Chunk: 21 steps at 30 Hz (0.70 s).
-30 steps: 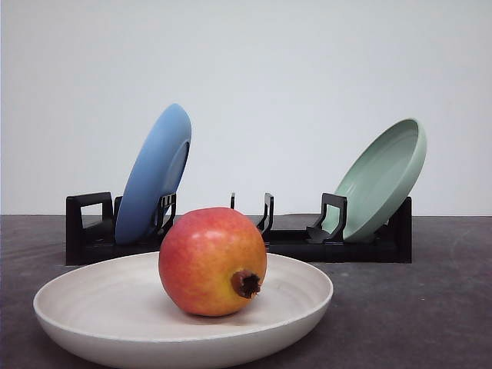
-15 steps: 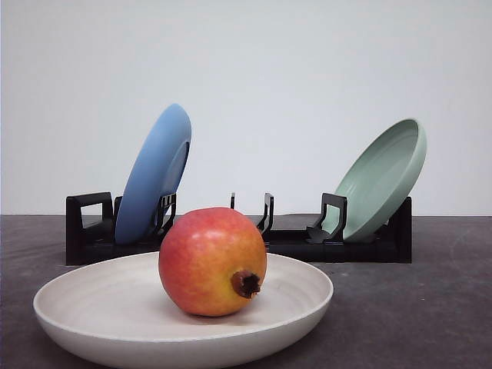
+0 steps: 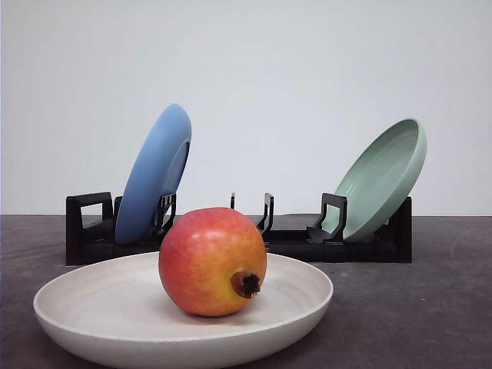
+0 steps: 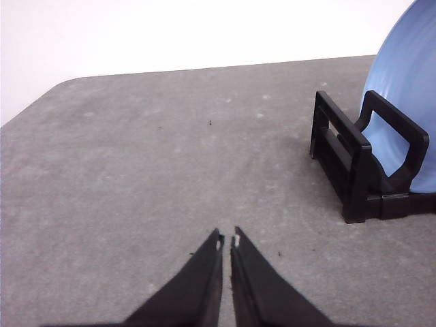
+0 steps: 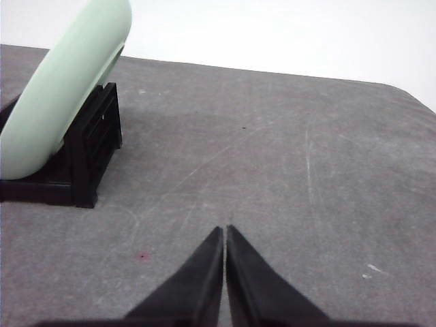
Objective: Place pomegranate in white plate
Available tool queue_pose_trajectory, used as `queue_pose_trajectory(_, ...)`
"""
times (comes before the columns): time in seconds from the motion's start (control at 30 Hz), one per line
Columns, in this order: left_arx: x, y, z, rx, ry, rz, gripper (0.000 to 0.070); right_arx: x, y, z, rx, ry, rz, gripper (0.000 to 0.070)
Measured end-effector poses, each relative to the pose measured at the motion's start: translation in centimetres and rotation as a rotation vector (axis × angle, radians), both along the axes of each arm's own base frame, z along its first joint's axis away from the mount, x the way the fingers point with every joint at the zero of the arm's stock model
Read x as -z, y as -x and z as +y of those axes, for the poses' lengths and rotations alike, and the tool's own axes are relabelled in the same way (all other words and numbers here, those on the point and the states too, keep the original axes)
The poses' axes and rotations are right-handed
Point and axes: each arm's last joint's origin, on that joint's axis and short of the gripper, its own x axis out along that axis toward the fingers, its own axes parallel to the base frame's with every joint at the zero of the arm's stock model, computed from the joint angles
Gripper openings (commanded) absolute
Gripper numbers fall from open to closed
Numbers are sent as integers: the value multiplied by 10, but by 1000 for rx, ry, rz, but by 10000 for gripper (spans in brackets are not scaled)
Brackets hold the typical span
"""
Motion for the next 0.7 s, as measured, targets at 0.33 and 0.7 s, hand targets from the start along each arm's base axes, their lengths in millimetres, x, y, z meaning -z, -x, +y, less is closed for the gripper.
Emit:
queue_pose_trajectory(0.33,0,0,0,0,0,0,0,0,0,0,0,0,0,0)
queue_pose_trajectory(0.7,0,0,0,0,0,0,0,0,0,0,0,0,0,0)
